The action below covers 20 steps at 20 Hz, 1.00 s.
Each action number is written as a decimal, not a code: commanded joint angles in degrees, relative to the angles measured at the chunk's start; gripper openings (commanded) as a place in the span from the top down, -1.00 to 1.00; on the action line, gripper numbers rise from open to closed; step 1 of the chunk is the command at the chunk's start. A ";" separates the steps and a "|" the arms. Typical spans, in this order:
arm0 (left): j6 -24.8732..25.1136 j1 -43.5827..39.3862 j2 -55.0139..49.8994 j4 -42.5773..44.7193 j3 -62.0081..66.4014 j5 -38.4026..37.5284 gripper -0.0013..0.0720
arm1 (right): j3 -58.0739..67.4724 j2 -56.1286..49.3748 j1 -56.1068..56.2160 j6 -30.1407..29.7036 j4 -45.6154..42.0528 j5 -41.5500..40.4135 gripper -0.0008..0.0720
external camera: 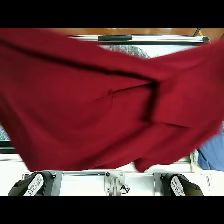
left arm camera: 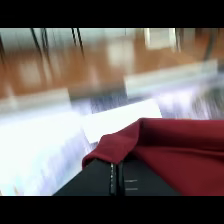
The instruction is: Fold the shirts.
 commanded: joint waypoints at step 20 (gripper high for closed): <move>-8.87 -9.73 -37.88 13.49 -17.66 4.63 -0.46 | -22.01 -33.44 16.74 3.80 -6.56 -23.82 -0.31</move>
